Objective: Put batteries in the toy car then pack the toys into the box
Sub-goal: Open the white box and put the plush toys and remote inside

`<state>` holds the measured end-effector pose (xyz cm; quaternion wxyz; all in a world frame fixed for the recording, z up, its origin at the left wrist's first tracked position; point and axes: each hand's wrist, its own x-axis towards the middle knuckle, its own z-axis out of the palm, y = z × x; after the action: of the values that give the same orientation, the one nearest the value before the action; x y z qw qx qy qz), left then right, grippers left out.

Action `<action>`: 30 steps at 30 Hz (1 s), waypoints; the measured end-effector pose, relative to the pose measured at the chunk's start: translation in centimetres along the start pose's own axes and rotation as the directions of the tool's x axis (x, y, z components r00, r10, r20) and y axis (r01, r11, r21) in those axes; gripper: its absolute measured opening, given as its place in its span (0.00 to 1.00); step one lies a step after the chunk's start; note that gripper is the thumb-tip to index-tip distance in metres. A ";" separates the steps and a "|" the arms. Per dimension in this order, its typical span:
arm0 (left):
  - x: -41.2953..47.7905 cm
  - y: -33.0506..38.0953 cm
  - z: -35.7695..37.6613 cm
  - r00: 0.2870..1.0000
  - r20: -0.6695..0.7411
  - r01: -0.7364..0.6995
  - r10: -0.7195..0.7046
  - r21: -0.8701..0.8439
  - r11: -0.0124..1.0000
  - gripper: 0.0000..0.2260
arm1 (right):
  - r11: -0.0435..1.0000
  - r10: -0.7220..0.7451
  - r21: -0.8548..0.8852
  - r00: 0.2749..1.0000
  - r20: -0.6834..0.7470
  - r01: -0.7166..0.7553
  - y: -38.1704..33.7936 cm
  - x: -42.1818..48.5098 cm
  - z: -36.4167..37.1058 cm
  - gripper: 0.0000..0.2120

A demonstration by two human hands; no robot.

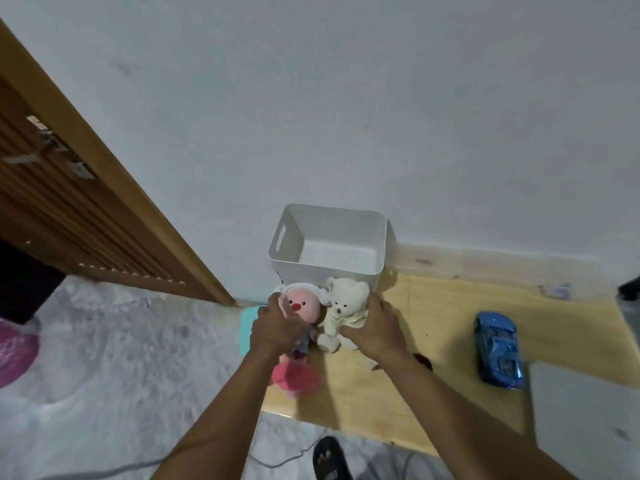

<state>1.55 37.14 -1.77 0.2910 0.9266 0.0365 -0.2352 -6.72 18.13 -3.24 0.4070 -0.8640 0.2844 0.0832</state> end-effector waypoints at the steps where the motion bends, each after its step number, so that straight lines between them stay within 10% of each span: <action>1: 0.8 -0.4 0.1 1.000 0.024 -0.019 0.019 0.008 1.000 0.48 | 1.000 0.028 -0.014 0.999 -0.028 -0.029 -0.3 0.2 0.8 0.48; 17: 2.7 -1.9 1.8 0.968 -0.052 -0.244 0.246 0.040 0.969 0.34 | 0.979 -0.058 0.158 0.927 -0.371 0.125 -0.1 -0.4 3.9 0.32; 30: -0.7 2.0 -4.6 0.661 -0.560 -0.656 0.499 -0.108 0.747 0.38 | 0.891 -0.309 0.049 0.682 -0.663 0.451 -8.0 -1.1 -3.5 0.24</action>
<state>3.26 38.12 2.92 0.4687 0.8606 -0.1542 0.1263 -3.46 20.02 4.65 0.3820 -0.8320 0.2260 -0.3327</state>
